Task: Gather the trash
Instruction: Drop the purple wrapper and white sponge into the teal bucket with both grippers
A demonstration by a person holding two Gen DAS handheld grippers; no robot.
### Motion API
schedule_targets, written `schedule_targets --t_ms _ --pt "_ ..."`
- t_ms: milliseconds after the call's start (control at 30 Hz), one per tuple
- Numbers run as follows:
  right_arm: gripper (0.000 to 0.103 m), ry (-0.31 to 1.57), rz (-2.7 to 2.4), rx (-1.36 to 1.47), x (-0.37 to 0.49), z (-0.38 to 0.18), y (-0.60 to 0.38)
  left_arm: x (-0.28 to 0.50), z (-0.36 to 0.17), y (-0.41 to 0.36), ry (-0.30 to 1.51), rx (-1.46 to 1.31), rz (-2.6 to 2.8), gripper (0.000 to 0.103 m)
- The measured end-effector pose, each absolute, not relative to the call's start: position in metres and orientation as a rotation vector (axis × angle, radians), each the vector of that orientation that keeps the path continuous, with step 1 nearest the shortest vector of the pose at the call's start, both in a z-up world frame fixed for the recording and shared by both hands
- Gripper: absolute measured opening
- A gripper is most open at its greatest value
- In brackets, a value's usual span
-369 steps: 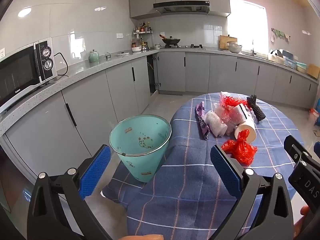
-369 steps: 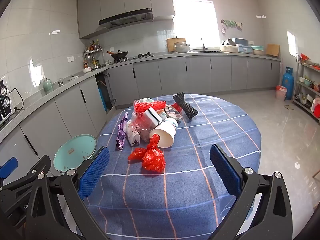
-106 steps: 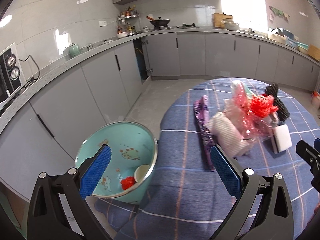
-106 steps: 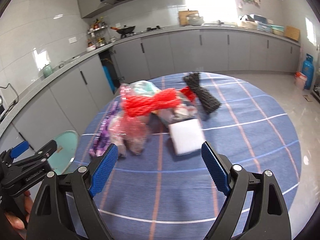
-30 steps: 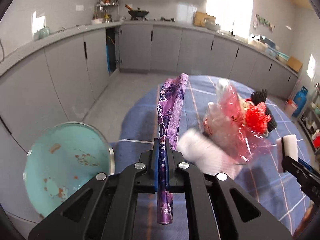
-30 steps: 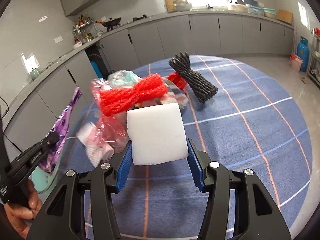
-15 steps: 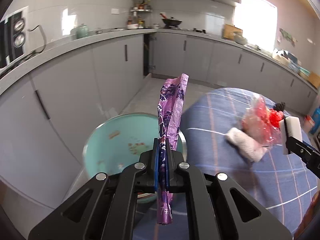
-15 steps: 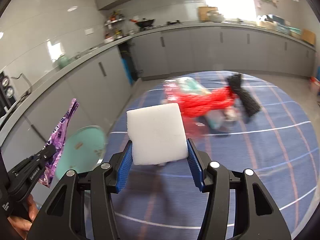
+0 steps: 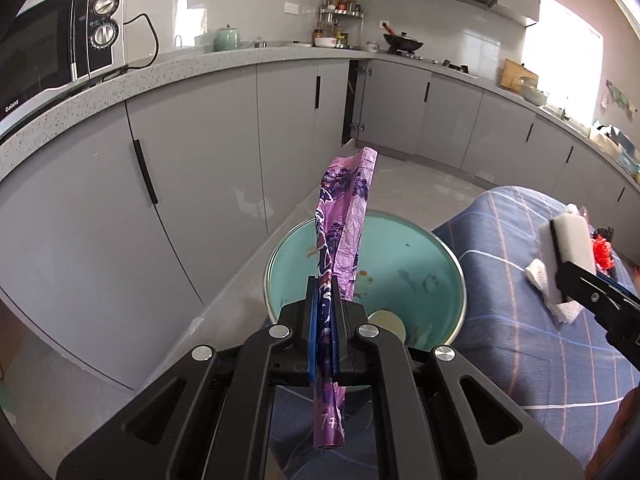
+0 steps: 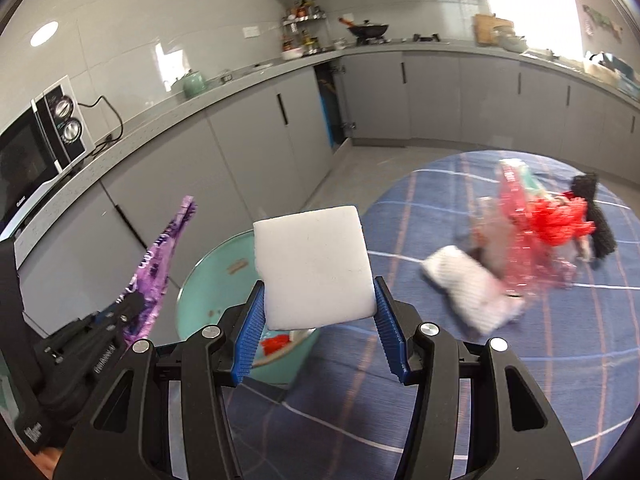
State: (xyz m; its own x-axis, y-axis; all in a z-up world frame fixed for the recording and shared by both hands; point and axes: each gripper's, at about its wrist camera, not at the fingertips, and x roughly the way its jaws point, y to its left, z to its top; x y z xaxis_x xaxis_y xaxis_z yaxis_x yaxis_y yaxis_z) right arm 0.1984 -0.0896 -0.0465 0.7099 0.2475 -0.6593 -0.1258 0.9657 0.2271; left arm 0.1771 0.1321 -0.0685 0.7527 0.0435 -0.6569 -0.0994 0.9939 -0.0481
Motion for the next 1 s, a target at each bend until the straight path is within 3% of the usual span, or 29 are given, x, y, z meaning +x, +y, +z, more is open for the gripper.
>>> schedule_targets --t_ms 1000 --pt "0.053 0.895 0.246 0.094 0.272 -0.104 -0.034 0.23 -0.12 0.131 0.863 -0.075 0.093 0.006"
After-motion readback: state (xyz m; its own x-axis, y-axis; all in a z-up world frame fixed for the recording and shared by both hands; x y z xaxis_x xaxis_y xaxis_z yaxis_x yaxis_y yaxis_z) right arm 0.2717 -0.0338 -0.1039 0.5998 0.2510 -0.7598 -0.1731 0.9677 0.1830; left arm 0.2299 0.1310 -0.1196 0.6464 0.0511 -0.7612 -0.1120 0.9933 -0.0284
